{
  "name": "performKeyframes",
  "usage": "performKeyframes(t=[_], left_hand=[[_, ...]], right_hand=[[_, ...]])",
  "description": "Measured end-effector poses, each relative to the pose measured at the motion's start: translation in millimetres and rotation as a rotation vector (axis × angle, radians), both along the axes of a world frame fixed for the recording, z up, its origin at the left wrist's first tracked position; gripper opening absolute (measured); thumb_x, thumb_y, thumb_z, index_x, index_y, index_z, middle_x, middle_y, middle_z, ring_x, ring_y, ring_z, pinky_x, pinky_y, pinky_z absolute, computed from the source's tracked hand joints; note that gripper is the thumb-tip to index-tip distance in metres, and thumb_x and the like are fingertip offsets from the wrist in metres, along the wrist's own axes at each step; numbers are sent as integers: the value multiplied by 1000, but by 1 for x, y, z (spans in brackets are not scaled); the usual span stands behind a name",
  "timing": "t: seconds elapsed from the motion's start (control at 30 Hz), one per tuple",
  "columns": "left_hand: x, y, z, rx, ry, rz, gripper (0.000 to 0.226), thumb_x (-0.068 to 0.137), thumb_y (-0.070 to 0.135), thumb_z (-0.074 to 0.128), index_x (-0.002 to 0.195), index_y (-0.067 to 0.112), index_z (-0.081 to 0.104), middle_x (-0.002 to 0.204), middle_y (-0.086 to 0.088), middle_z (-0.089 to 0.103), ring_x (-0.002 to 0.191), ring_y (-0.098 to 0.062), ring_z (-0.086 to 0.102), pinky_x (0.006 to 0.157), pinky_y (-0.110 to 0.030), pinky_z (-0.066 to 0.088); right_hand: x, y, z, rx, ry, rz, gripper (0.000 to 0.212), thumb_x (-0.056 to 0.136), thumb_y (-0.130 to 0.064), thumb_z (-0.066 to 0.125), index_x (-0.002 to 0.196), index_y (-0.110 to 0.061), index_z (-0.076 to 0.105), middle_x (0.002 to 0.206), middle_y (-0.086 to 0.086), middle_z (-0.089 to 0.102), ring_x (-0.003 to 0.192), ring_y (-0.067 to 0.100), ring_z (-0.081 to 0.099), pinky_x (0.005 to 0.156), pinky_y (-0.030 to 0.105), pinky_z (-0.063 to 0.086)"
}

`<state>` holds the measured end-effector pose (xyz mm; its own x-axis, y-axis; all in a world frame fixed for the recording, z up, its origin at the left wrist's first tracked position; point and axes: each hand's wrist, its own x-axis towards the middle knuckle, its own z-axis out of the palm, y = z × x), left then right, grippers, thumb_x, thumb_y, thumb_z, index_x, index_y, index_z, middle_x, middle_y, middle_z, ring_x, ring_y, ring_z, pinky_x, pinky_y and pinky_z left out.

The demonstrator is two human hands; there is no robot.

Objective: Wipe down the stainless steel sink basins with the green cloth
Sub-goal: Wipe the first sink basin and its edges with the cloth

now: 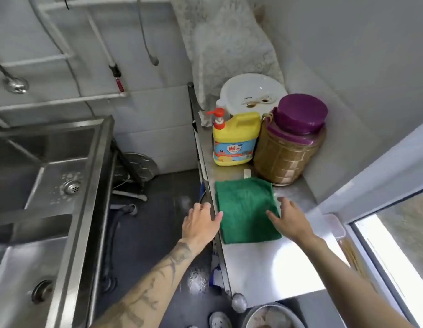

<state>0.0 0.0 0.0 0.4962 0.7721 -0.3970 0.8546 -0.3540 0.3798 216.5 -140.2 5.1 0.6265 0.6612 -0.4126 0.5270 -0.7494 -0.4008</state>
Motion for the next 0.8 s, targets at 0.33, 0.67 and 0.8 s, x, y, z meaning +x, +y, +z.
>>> performKeyframes(t=[0.33,0.67,0.8], left_hand=[[44,-5,-36,-5,-67,257,46,101,52,64,114,11,49,119,-9,57,111,-33,63,93,-49,53],[45,-3,-23,-161,-199,428,23,108,32,58,108,10,55,114,-9,58,111,-34,61,87,-43,47],[9,3,-5,-220,-395,606,25,108,31,57,94,16,43,89,1,54,88,-26,52,73,-36,36]], right_hand=[[27,39,-41,9,48,-83,31,98,-33,69,95,-5,56,99,16,65,100,40,64,71,36,38],[12,57,-1,351,364,-20,18,102,-34,60,112,-20,60,110,1,73,104,25,68,97,52,54],[-5,77,23,376,428,-10,24,99,-42,64,114,-24,62,112,-5,73,106,20,70,98,52,57]])
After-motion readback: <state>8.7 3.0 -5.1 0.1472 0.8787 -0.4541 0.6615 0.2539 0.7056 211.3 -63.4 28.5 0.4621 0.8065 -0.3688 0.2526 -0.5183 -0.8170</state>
